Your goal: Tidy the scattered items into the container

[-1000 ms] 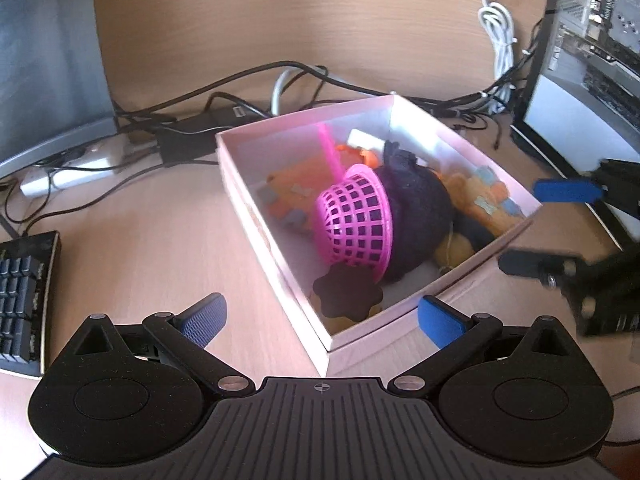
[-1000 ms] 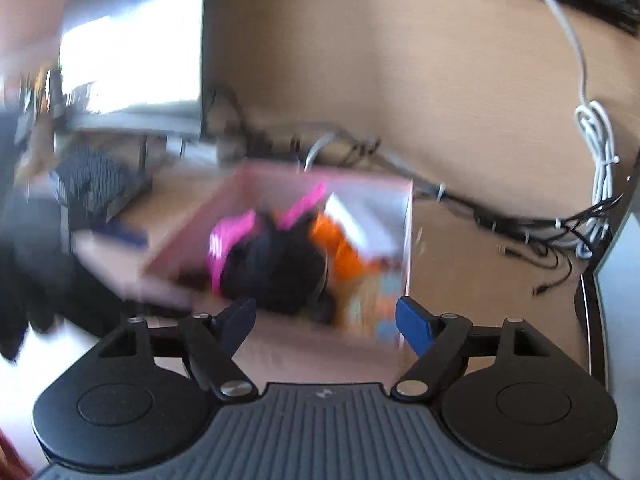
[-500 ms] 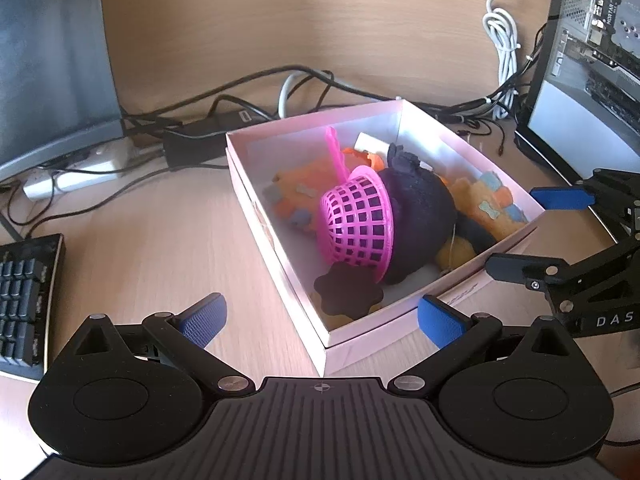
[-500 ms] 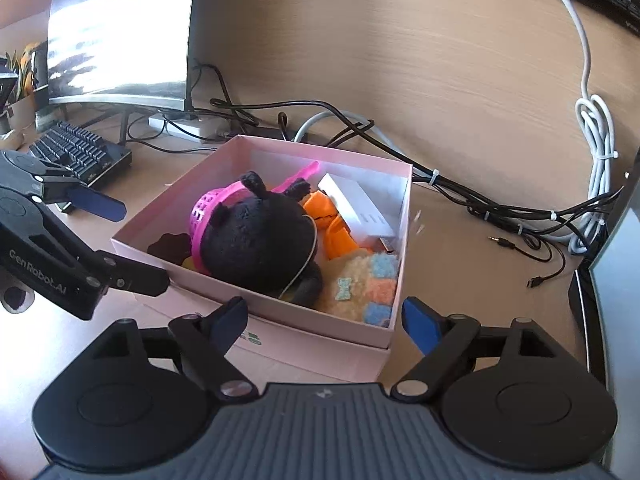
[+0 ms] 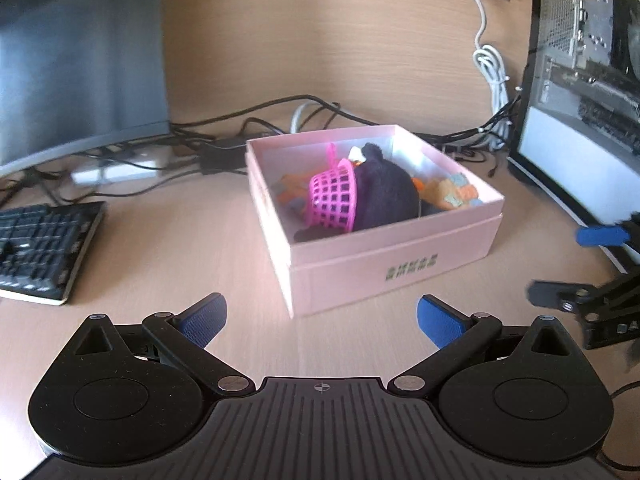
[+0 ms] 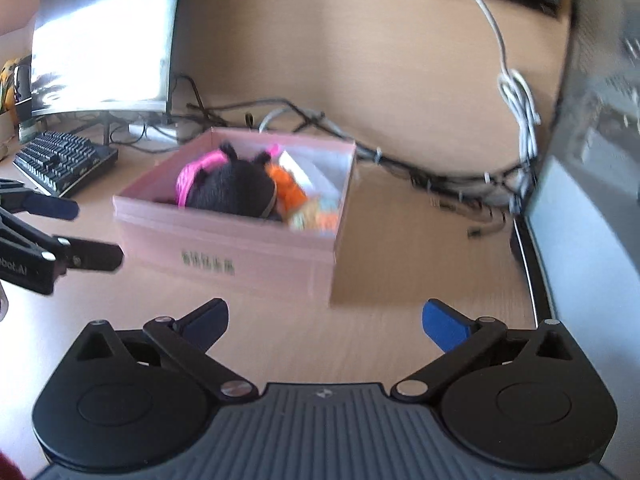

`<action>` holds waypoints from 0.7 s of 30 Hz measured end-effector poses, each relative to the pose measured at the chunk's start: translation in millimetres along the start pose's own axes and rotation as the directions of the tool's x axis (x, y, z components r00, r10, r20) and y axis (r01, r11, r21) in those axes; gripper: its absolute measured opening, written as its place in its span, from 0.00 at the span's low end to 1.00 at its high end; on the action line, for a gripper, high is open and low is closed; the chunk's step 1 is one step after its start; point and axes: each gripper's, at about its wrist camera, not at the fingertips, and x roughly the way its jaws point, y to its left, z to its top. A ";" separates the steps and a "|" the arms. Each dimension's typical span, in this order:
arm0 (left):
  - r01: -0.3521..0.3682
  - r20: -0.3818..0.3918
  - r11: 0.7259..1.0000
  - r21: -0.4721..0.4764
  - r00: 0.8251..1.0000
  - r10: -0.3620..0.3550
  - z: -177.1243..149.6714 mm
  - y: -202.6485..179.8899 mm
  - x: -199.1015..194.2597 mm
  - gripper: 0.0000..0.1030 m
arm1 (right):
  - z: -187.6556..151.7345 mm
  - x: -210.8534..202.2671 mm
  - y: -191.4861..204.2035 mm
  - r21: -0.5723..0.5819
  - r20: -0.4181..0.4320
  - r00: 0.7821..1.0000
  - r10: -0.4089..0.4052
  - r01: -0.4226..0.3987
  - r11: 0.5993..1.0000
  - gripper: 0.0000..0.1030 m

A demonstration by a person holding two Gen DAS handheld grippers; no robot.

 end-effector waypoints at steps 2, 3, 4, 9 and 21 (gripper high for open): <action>-0.037 -0.020 0.999 -0.005 0.999 0.037 -6.2 -4.4 -3.3 1.00 | -11.9 -2.0 -5.8 0.015 -0.035 0.999 0.016 -0.016 1.000 1.00; -0.044 -0.035 0.999 -0.005 0.998 0.044 -8.9 -6.5 -4.6 1.00 | -17.6 -1.8 -8.7 0.019 -0.054 0.998 0.023 -0.022 1.000 1.00; -0.044 -0.043 0.999 -0.004 0.998 0.044 -11.2 -7.5 -6.2 1.00 | -22.7 -1.6 -11.1 0.018 -0.069 0.997 0.026 -0.025 1.000 1.00; -0.051 -0.061 0.999 -0.007 0.997 0.051 -16.1 -11.2 -12.6 1.00 | -42.8 -2.2 -14.1 -0.078 -0.069 0.997 -0.028 0.023 0.997 1.00; -0.079 -0.038 0.994 -0.073 0.996 0.076 -11.3 -13.4 -22.2 1.00 | -47.7 12.2 -26.6 -0.089 -0.042 0.991 0.125 -0.129 0.988 1.00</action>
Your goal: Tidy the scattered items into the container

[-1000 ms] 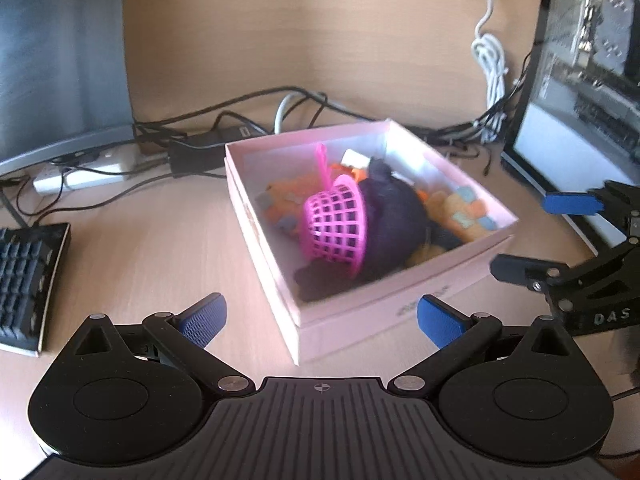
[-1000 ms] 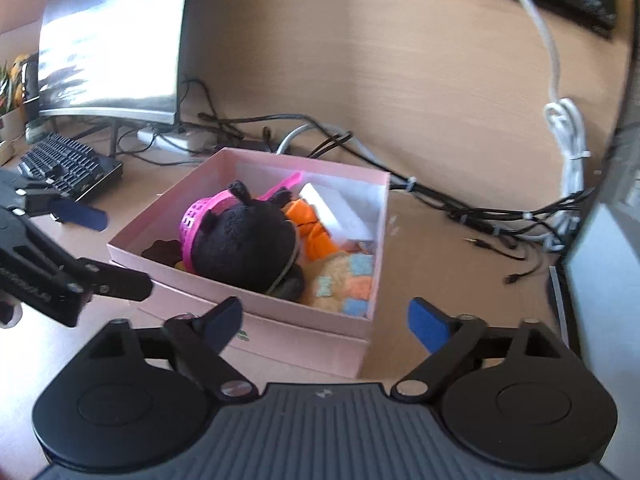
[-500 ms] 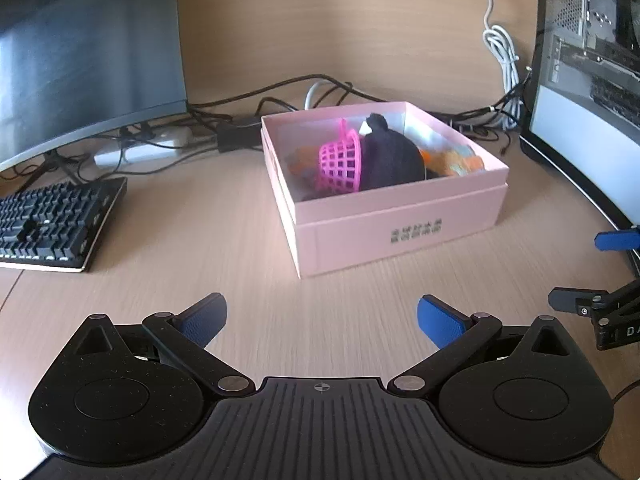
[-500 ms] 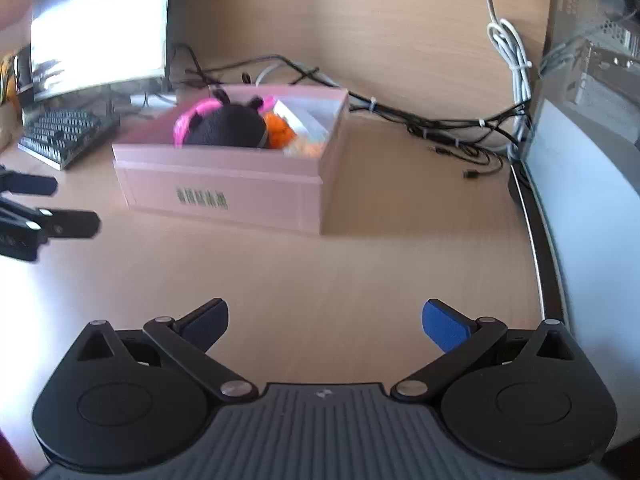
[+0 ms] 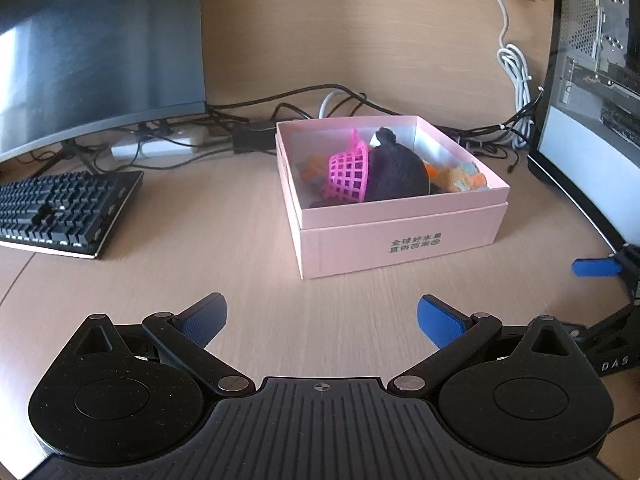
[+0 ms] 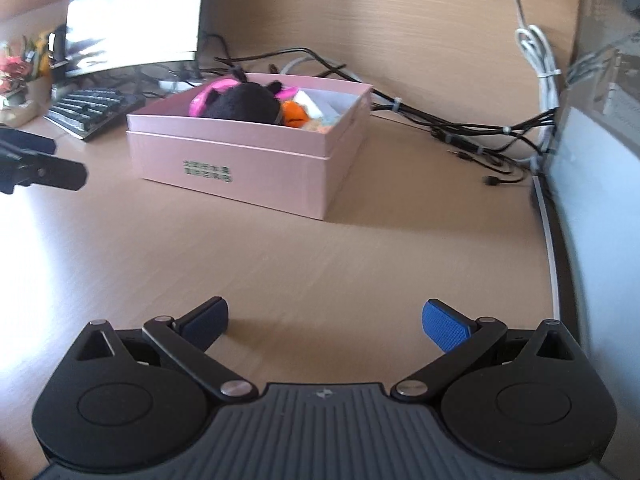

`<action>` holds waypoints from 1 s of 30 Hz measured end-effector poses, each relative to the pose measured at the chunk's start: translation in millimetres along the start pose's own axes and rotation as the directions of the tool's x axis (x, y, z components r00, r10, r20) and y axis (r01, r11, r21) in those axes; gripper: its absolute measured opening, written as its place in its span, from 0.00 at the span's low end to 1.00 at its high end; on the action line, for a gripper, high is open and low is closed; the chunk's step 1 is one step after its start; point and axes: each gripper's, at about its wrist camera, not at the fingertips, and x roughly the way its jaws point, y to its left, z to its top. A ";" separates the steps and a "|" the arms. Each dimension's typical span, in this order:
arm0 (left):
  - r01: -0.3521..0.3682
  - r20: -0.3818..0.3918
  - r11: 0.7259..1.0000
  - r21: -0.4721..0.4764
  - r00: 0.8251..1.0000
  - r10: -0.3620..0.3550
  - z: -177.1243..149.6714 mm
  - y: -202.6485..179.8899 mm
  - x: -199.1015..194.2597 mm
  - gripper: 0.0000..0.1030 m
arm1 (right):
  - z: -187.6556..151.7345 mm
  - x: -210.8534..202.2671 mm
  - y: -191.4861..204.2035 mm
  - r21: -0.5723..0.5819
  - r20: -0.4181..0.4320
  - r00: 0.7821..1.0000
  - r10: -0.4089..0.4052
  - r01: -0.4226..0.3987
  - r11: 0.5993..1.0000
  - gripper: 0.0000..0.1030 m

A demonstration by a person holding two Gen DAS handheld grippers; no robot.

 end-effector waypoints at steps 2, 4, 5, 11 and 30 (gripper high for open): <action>-0.005 -0.014 1.000 0.005 1.000 0.005 -0.6 -2.5 0.2 1.00 | -0.9 1.4 1.5 -0.001 0.007 1.000 0.030 -0.030 1.000 1.00; -0.004 -0.020 1.000 0.011 1.000 0.004 -1.8 -4.6 -0.4 1.00 | -0.6 3.6 -0.8 0.017 0.002 0.999 0.054 -0.054 0.998 1.00; -0.004 -0.021 1.000 0.011 1.000 0.004 -2.5 -5.5 -1.0 1.00 | -0.3 4.0 -1.2 0.020 0.003 0.999 0.054 -0.054 0.998 1.00; 0.021 -0.051 1.000 0.014 0.998 -0.020 -6.2 -11.0 -1.5 1.00 | -0.6 4.4 0.5 0.019 0.003 0.999 0.051 -0.051 0.999 1.00; 0.037 -0.009 0.999 -0.017 0.999 -0.037 1.8 -18.3 -1.4 1.00 | -0.3 3.9 0.7 0.019 0.002 0.999 0.051 -0.051 0.999 1.00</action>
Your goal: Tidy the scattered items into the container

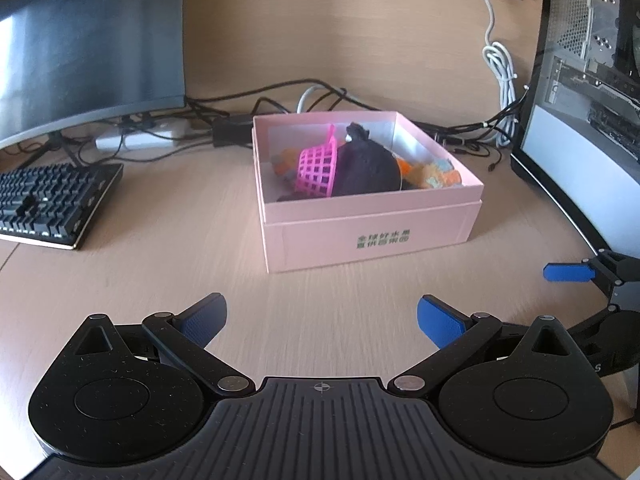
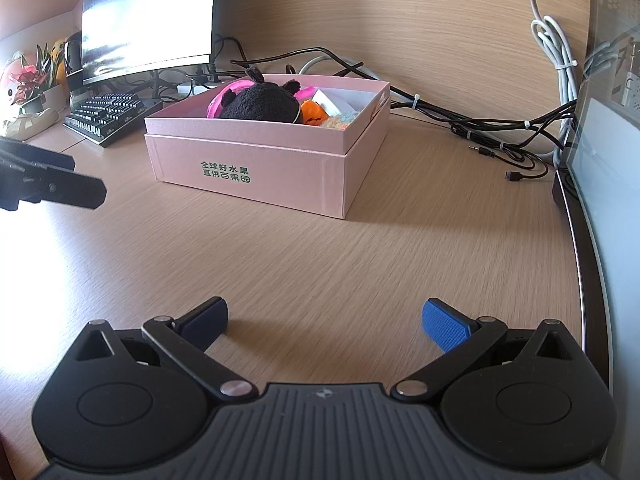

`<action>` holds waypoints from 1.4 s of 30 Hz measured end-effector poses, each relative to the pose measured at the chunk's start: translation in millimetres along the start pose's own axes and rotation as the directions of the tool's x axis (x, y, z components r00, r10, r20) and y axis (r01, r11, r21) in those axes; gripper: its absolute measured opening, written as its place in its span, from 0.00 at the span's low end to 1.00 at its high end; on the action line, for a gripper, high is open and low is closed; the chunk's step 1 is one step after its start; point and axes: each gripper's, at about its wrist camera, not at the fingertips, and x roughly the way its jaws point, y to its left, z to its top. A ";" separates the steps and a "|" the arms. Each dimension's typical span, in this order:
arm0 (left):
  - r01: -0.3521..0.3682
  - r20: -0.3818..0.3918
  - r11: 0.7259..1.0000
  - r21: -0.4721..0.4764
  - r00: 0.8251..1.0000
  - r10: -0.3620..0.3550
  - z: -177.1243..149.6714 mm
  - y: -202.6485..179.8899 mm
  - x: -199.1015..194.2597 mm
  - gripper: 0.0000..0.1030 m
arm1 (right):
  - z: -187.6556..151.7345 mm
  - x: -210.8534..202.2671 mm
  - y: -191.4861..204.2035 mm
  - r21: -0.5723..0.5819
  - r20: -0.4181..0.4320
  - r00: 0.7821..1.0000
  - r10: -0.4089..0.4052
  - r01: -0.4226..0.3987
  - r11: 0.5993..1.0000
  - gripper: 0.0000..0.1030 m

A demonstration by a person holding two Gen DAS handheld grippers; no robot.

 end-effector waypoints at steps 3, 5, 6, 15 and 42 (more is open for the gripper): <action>0.004 0.007 1.000 -0.007 1.000 -0.004 1.2 0.6 1.3 1.00 | -0.1 0.0 0.1 0.000 0.000 1.000 0.000 0.000 1.000 1.00; 0.006 0.004 1.000 -0.006 1.000 -0.006 1.3 0.7 2.9 1.00 | -0.3 -0.2 -0.1 0.000 0.000 1.000 0.000 0.000 1.000 1.00; 0.005 0.003 1.000 -0.006 1.000 -0.005 1.1 0.8 3.6 1.00 | -0.3 -0.1 0.0 0.000 0.000 1.000 0.000 0.000 1.000 1.00; 0.002 0.008 1.000 0.007 1.000 -0.002 2.8 0.3 7.1 1.00 | -0.3 -0.2 0.1 0.000 0.001 1.000 0.000 0.000 1.000 1.00; 0.034 -0.014 0.999 0.027 0.999 -0.033 1.4 4.6 12.3 1.00 | 0.0 -0.7 -0.1 0.000 0.001 1.000 0.000 0.000 1.000 1.00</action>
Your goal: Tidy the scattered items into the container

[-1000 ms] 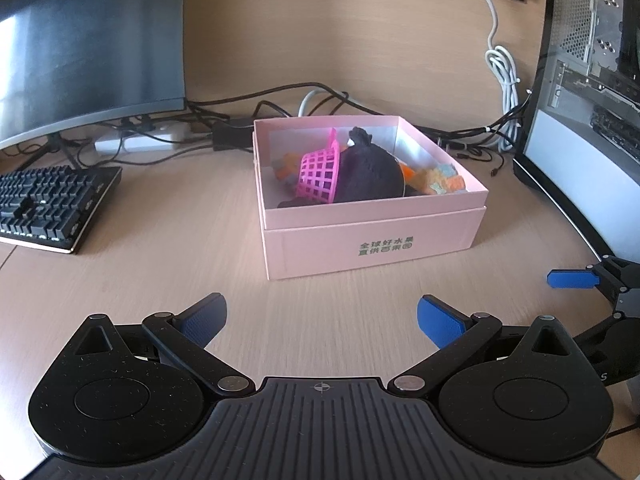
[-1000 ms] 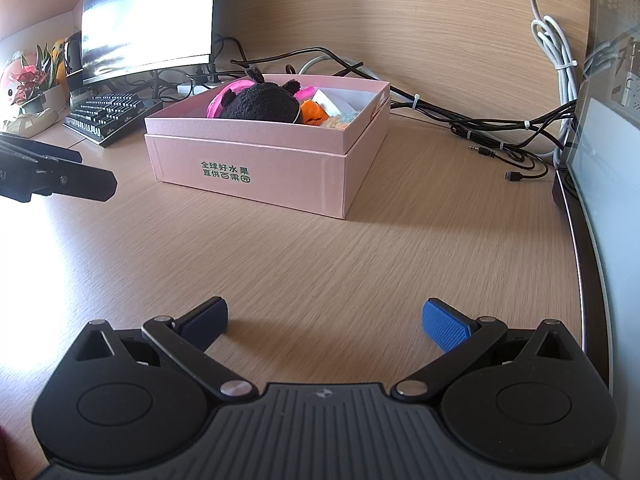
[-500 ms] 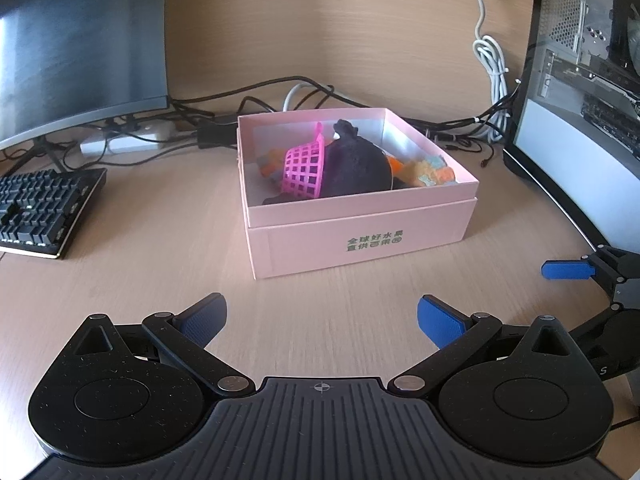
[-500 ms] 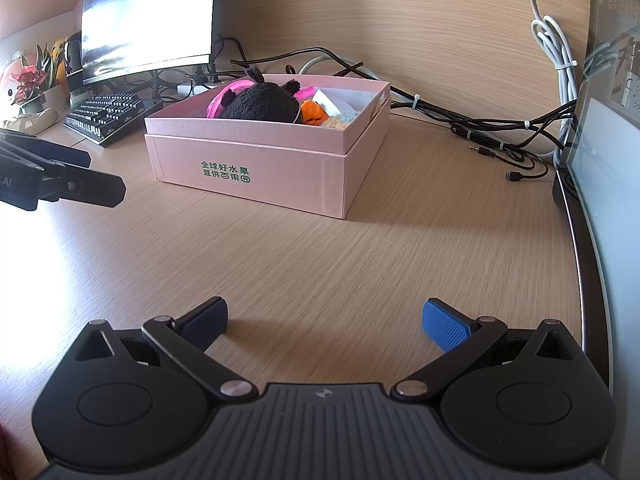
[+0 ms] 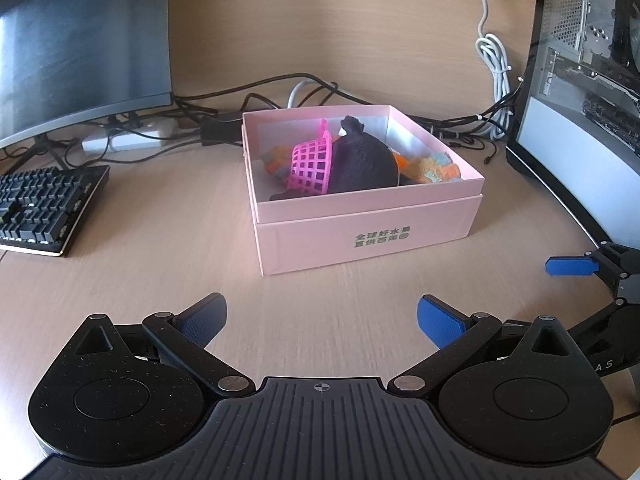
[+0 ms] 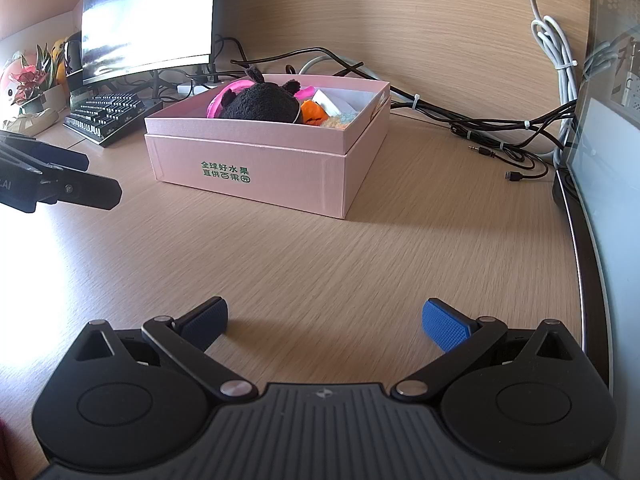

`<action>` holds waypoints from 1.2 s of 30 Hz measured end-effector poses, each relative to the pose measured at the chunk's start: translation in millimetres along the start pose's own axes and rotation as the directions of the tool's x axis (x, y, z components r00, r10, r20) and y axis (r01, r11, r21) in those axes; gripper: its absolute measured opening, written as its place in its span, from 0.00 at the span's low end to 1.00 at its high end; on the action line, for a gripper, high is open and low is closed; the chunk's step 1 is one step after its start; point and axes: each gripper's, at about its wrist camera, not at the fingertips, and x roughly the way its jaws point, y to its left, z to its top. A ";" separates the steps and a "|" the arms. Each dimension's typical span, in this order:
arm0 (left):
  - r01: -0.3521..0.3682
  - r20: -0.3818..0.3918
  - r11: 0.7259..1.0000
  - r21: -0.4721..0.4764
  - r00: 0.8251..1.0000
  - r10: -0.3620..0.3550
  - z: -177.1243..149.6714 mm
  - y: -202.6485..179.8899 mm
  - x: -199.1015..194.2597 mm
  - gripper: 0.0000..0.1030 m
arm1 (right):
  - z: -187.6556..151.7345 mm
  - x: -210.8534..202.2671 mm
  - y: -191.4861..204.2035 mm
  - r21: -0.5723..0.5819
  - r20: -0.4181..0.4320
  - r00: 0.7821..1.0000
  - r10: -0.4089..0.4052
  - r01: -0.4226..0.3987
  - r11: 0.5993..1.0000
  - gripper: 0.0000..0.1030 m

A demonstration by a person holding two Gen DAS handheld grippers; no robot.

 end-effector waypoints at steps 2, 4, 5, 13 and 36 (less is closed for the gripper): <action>0.001 0.000 1.000 0.000 1.000 -0.001 0.0 -0.3 -0.2 1.00 | 0.0 -0.1 -0.1 0.000 0.000 1.000 0.000 0.000 1.000 1.00; 0.002 0.002 1.000 0.000 1.000 -0.002 0.2 0.5 -0.3 1.00 | 0.1 0.0 -0.1 0.000 0.000 1.000 0.000 0.000 1.000 1.00; 0.003 0.002 1.000 0.001 1.000 -0.003 0.4 0.7 -0.3 1.00 | 0.2 0.0 -0.1 0.000 0.000 1.000 0.000 0.000 1.000 1.00; 0.008 0.000 1.000 0.006 1.000 -0.008 0.4 -1.0 0.2 1.00 | 0.3 -0.1 -0.3 0.000 0.000 1.000 0.000 0.000 1.000 1.00; 0.007 -0.003 1.000 0.007 1.000 -0.007 -1.4 -2.4 -0.4 1.00 | 0.3 -0.2 -0.3 0.000 -0.001 1.000 0.001 -0.001 1.000 1.00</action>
